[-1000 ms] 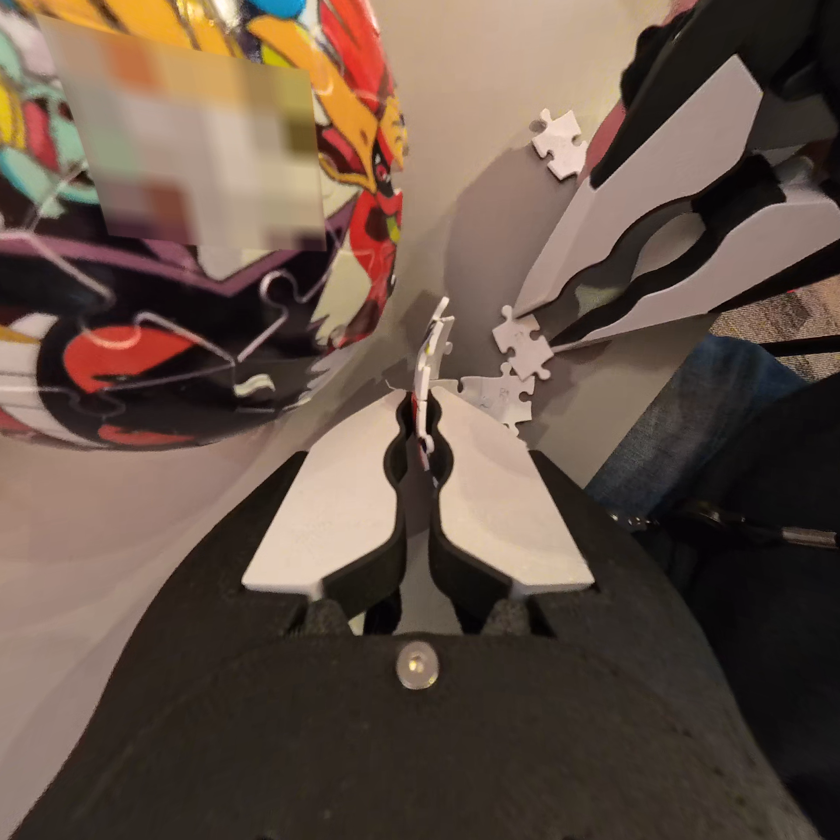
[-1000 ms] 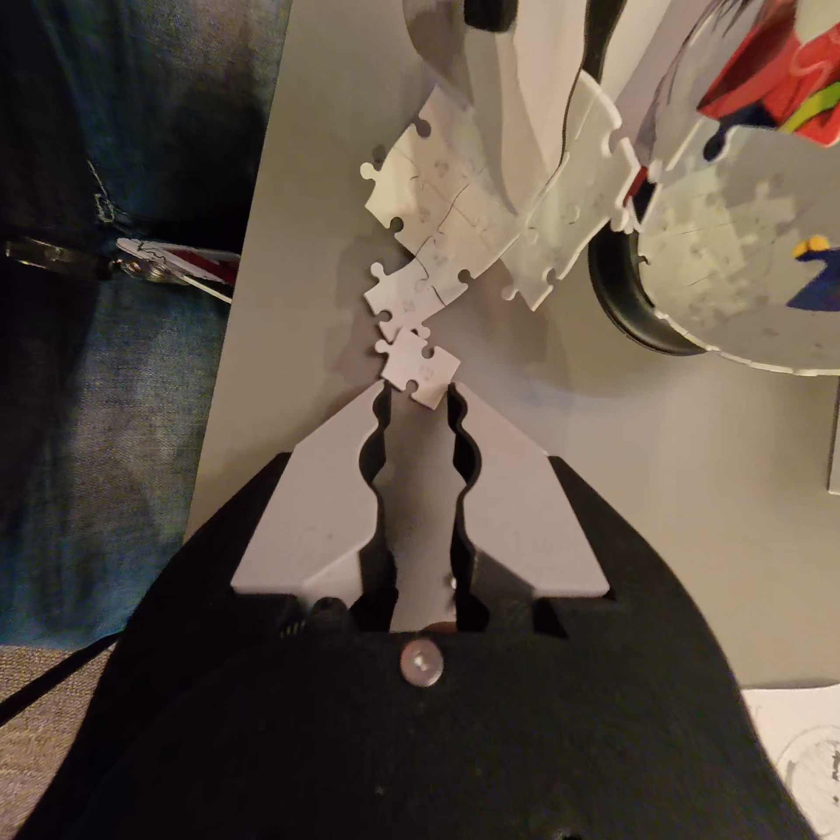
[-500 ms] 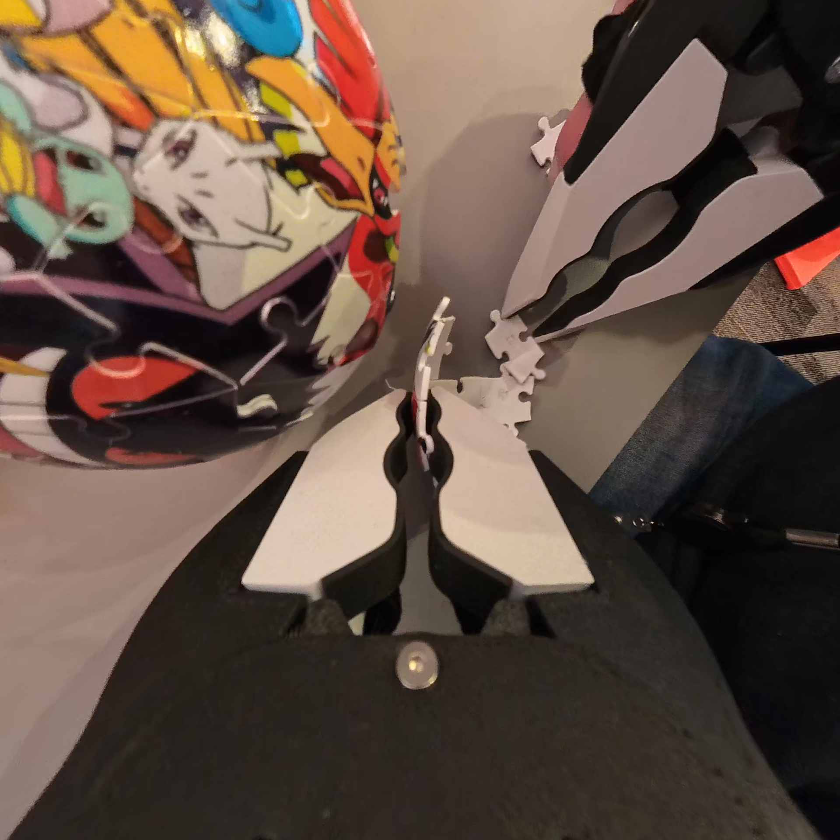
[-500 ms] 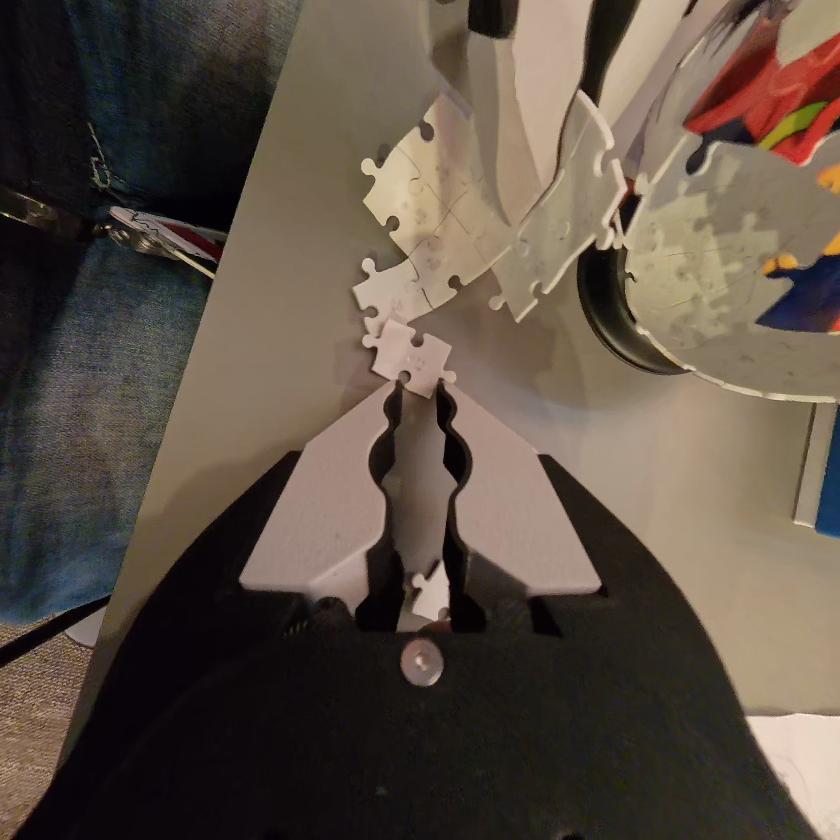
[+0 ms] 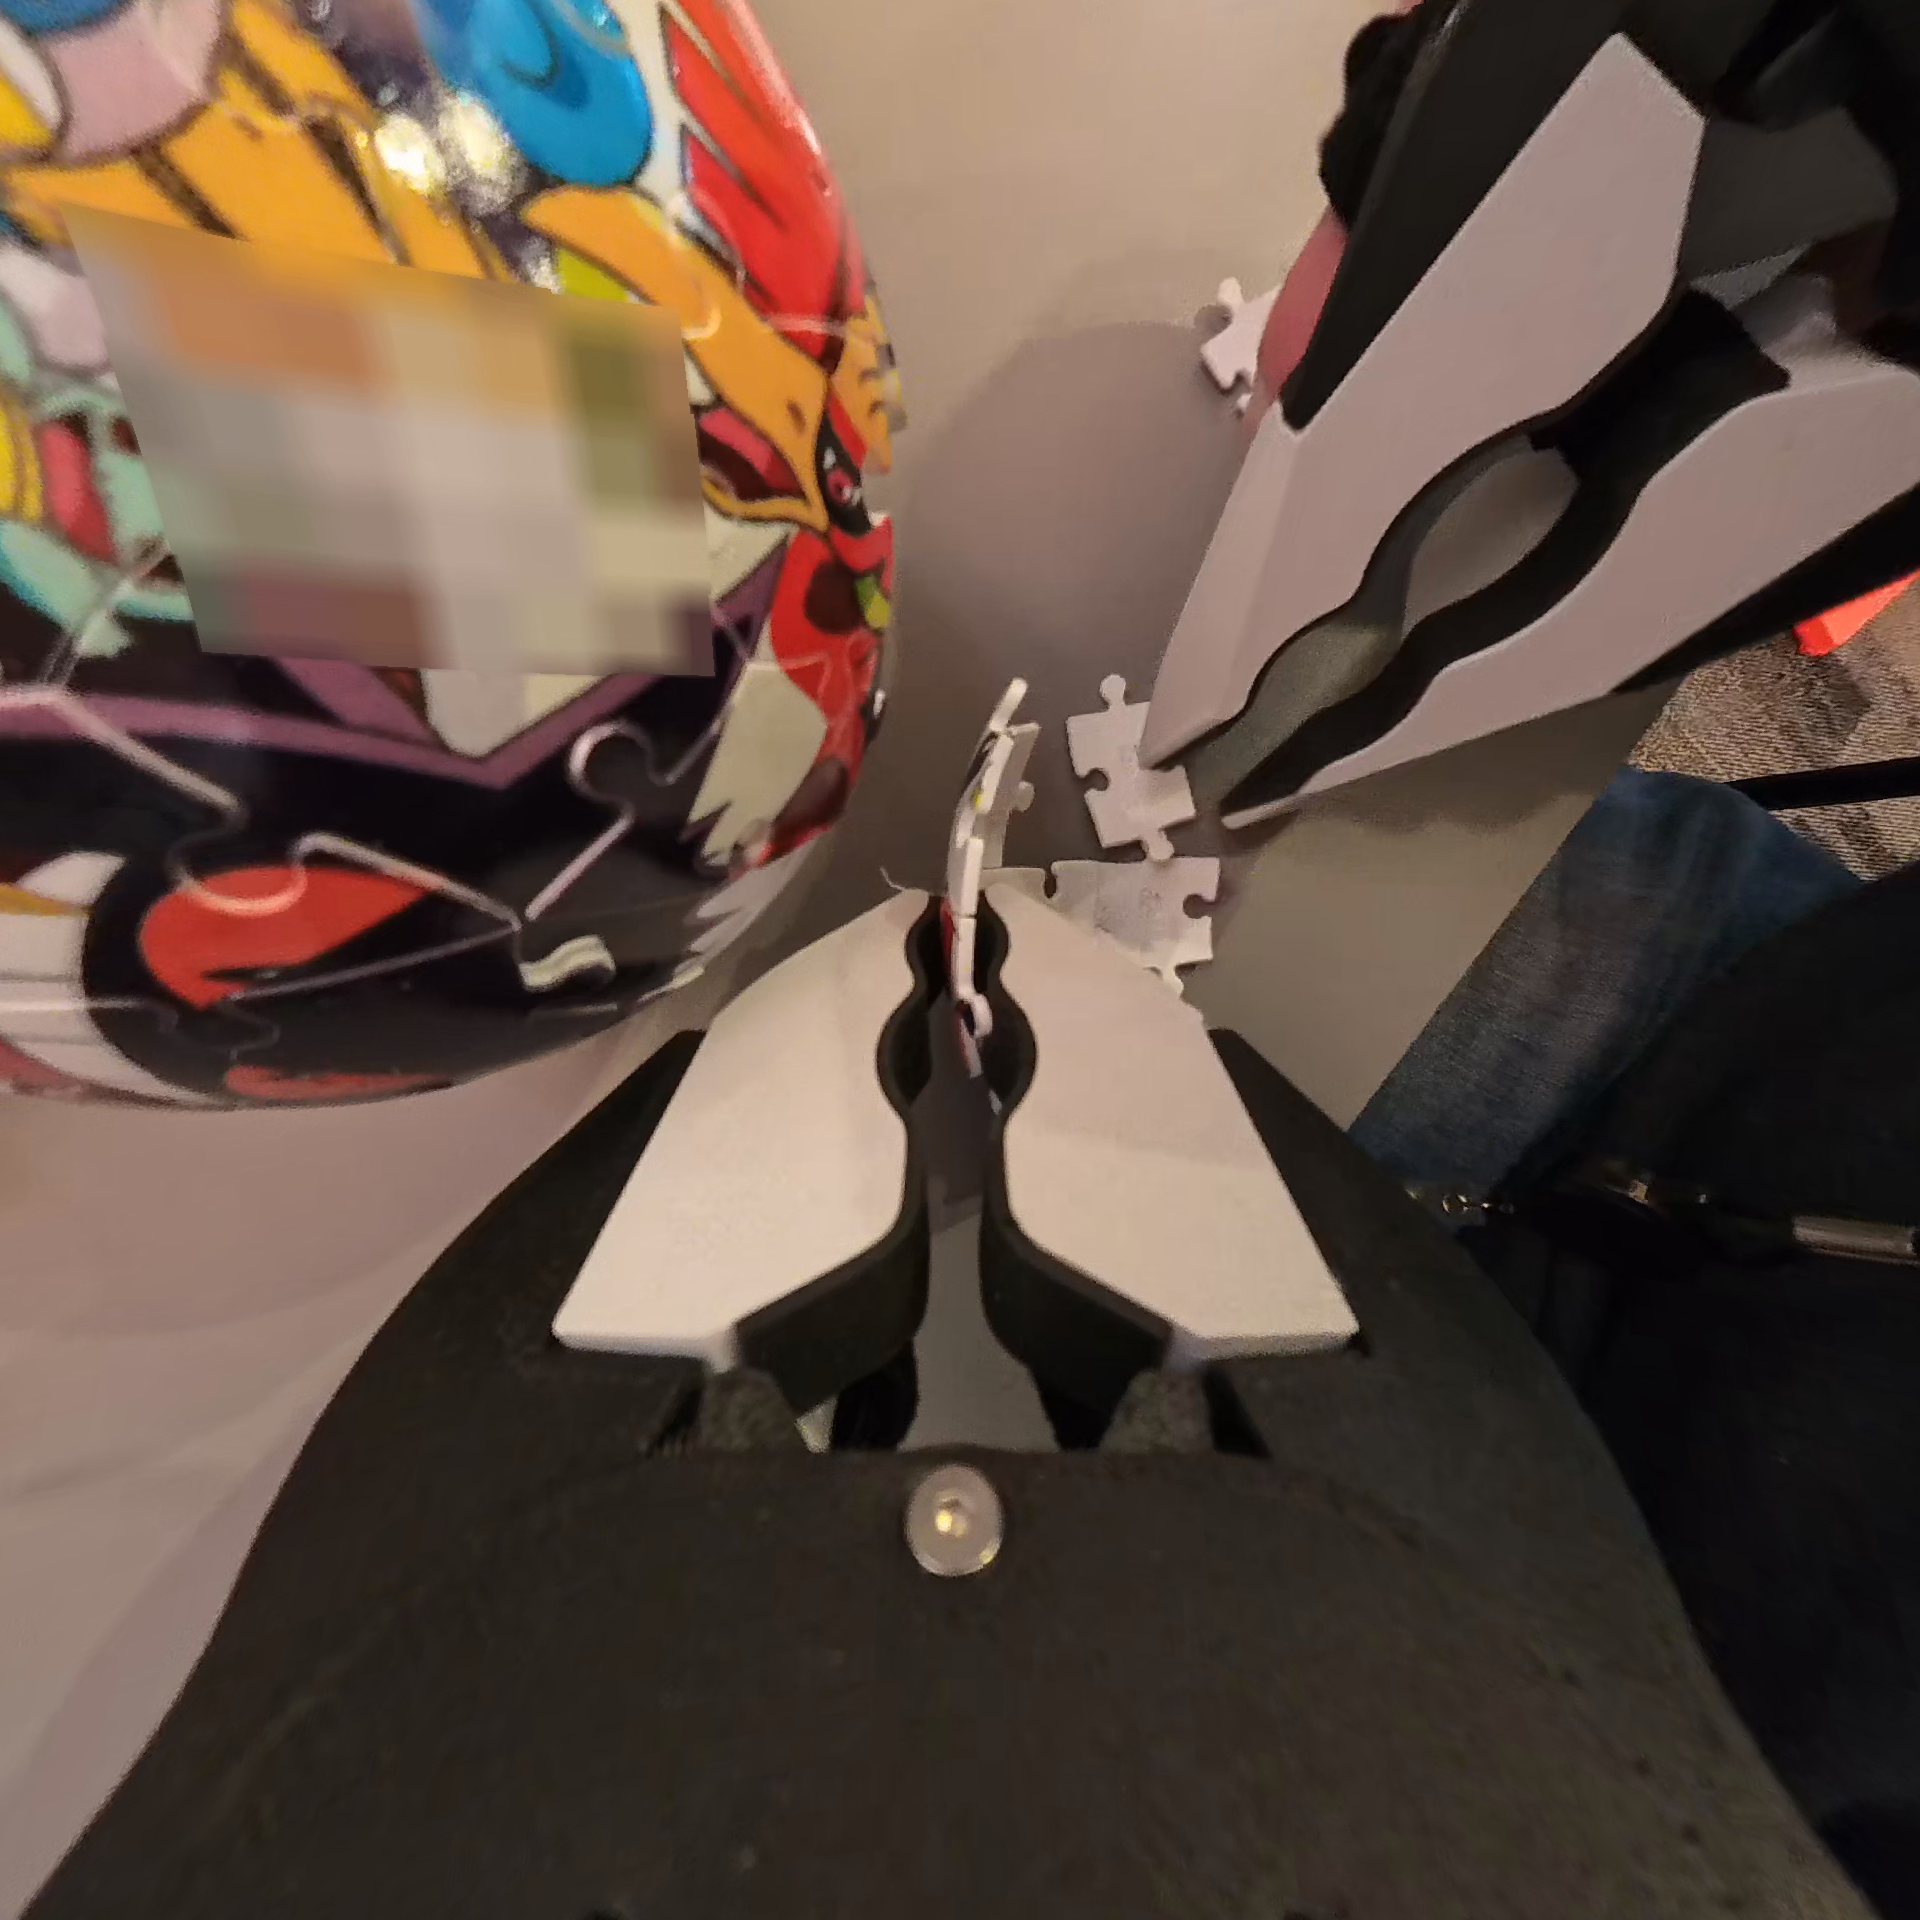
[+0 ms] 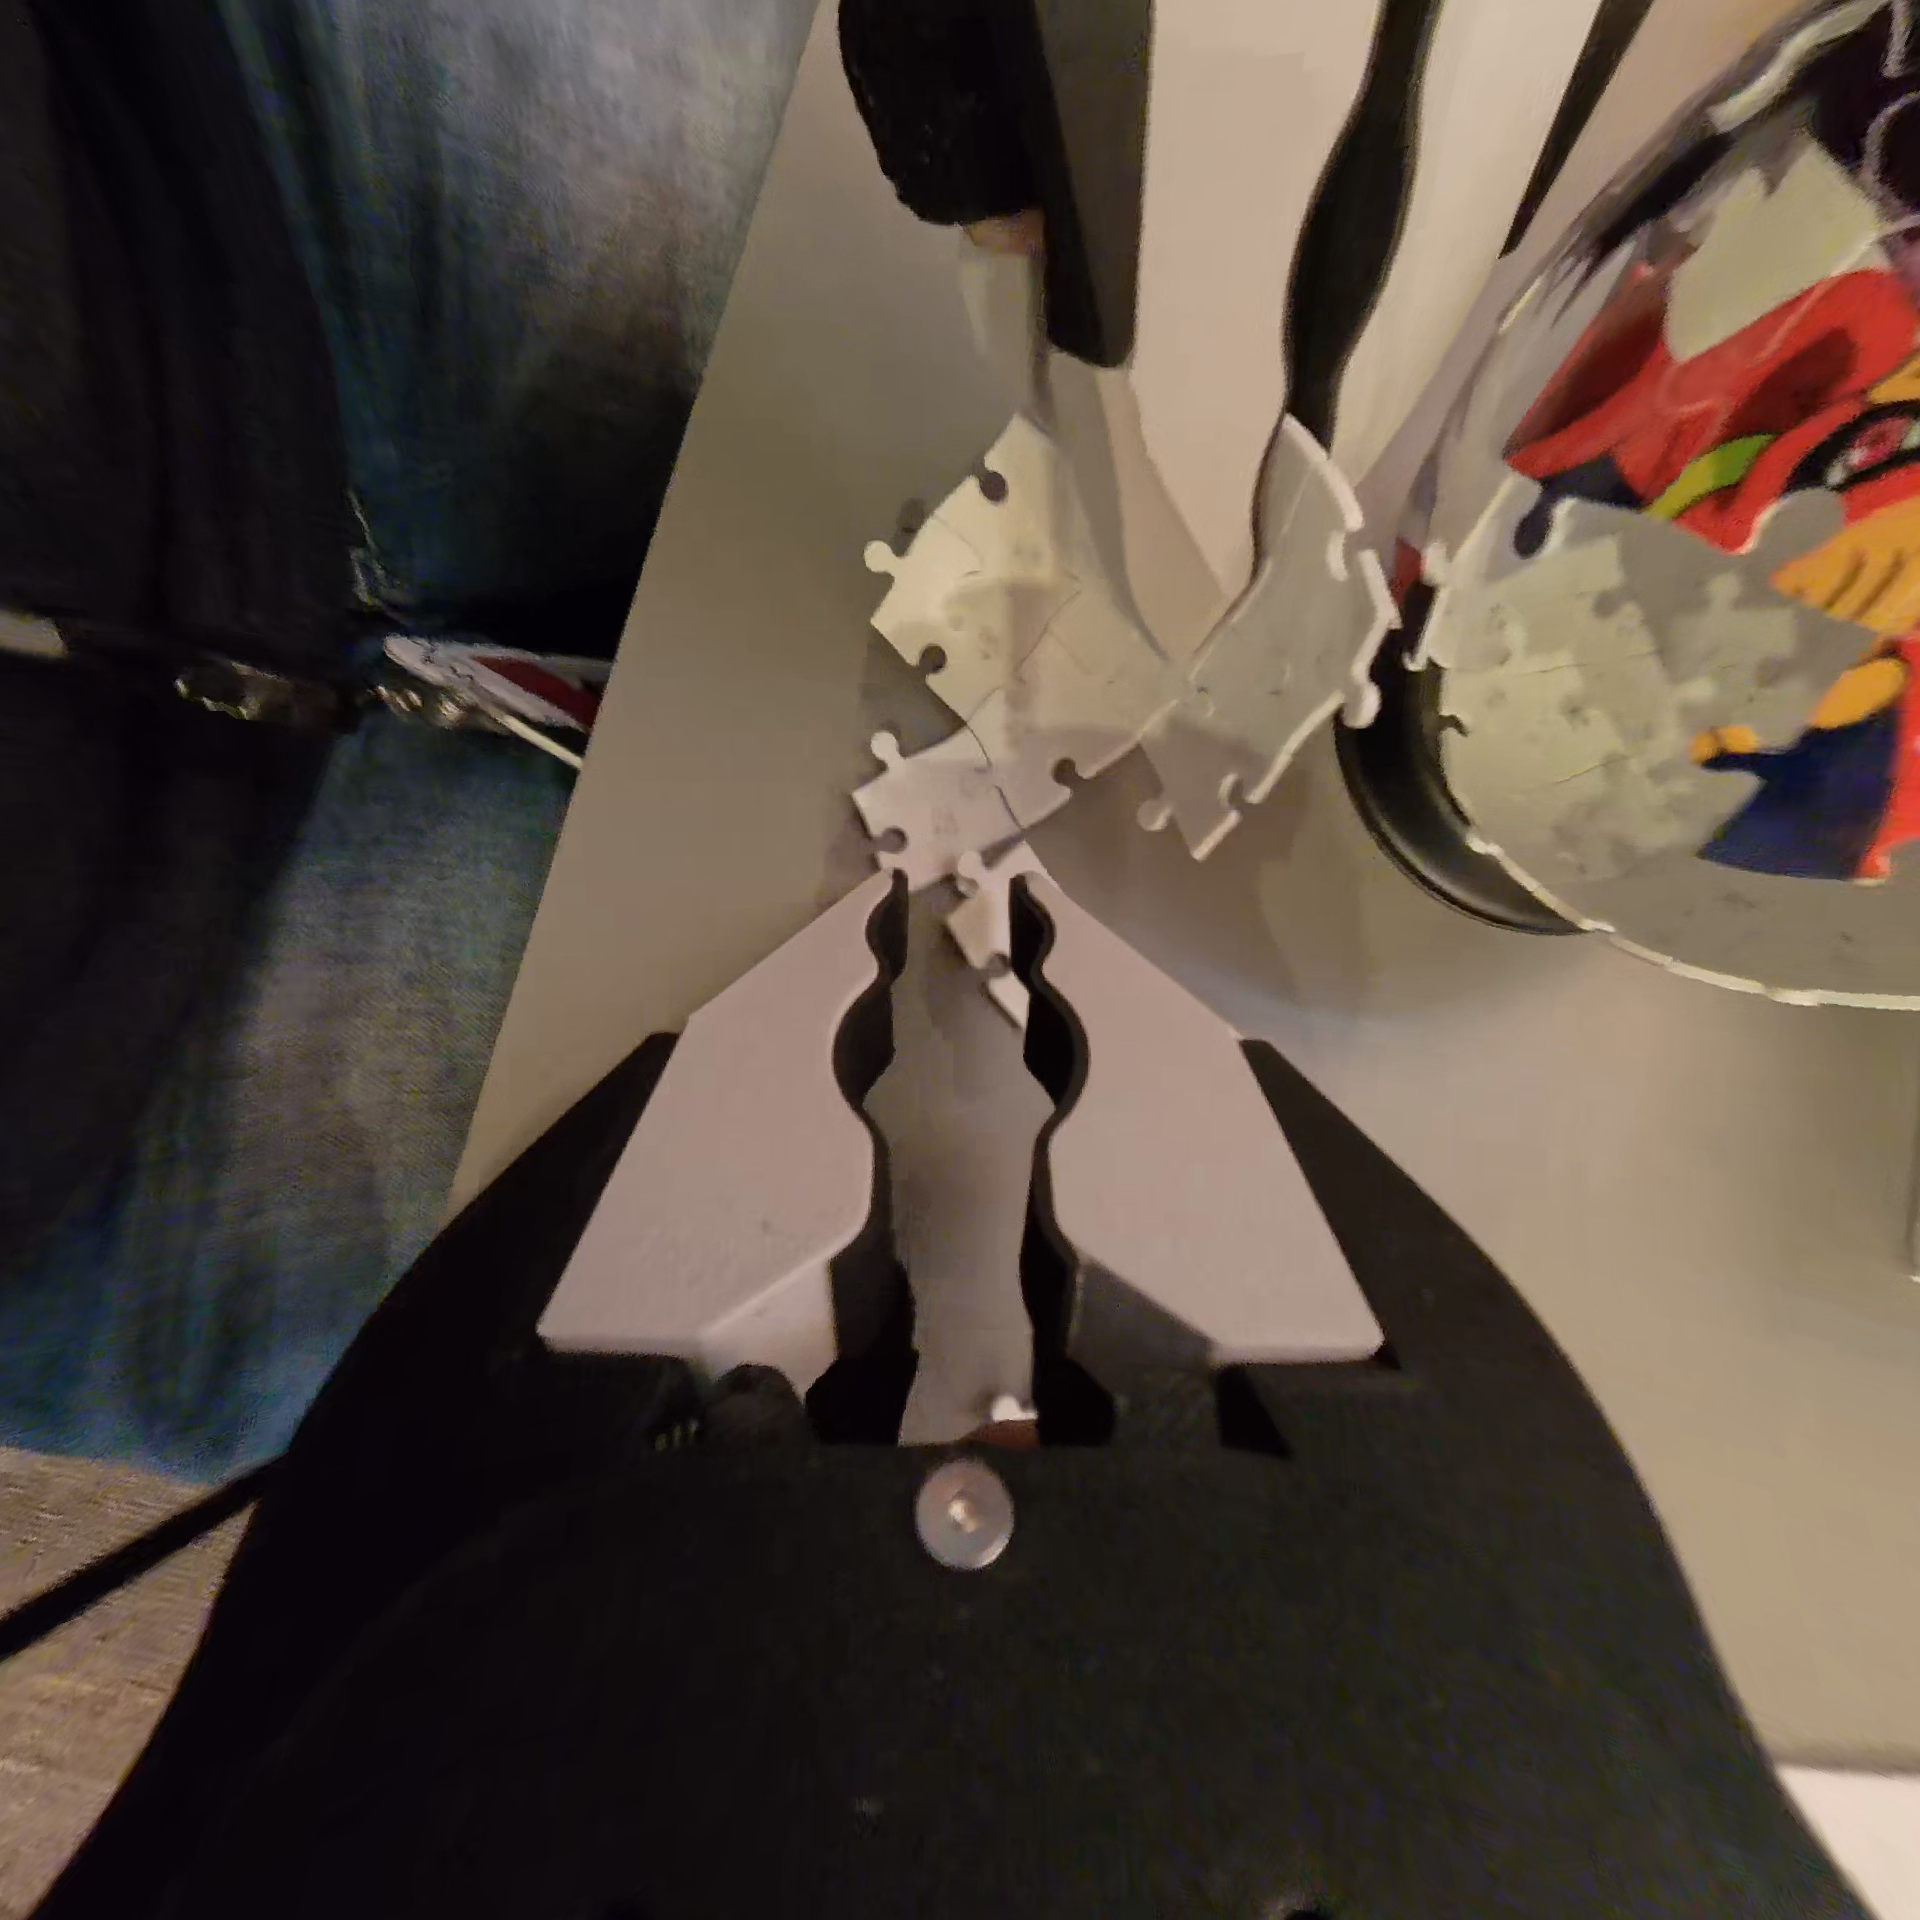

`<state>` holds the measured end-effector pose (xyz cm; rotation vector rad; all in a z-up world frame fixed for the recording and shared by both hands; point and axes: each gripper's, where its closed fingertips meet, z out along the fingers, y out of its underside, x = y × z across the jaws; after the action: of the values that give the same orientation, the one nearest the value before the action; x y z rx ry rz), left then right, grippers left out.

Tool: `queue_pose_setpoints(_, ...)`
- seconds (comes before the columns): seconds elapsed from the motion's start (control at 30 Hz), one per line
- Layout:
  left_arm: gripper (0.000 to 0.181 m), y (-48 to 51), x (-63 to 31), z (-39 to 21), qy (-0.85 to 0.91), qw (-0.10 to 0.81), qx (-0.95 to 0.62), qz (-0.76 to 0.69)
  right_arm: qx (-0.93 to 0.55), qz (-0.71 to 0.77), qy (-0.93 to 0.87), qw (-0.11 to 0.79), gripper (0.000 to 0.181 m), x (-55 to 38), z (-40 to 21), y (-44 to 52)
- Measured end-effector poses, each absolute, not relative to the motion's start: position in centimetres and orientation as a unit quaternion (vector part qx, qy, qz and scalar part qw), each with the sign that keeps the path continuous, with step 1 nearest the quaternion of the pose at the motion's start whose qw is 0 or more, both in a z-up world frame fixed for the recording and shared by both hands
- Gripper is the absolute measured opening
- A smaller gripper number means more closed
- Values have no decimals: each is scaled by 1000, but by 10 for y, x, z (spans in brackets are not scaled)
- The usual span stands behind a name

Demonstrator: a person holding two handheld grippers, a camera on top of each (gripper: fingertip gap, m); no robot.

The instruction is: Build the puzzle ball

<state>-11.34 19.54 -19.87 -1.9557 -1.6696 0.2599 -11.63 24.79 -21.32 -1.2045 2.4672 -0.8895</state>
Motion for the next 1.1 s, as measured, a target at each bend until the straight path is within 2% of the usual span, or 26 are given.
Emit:
queue_pose_setpoints(0.17, 4, 196, -114, -200, -620, 276, -728, 95, -369, -289, 866, 173, 26, -109, -222, 250)
queue_pose_setpoints(0.23, 4, 197, -114, -200, -619, 277, -729, 94, -371, -288, 861, 196, 24, -105, -219, 255)
queue_pose_setpoints(0.6, 4, 197, -115, -200, -618, 275, -730, 97, -364, -294, 863, 191, 21, -113, -207, 272)
queue_pose_setpoints(0.77, 4, 197, -116, -200, -617, 274, -732, 97, -323, -248, 894, 189, 24, -126, -223, 285)
queue_pose_setpoints(1.1, 4, 198, -117, -200, -616, 272, -733, 98, -331, -260, 892, 166, 22, -130, -226, 275)
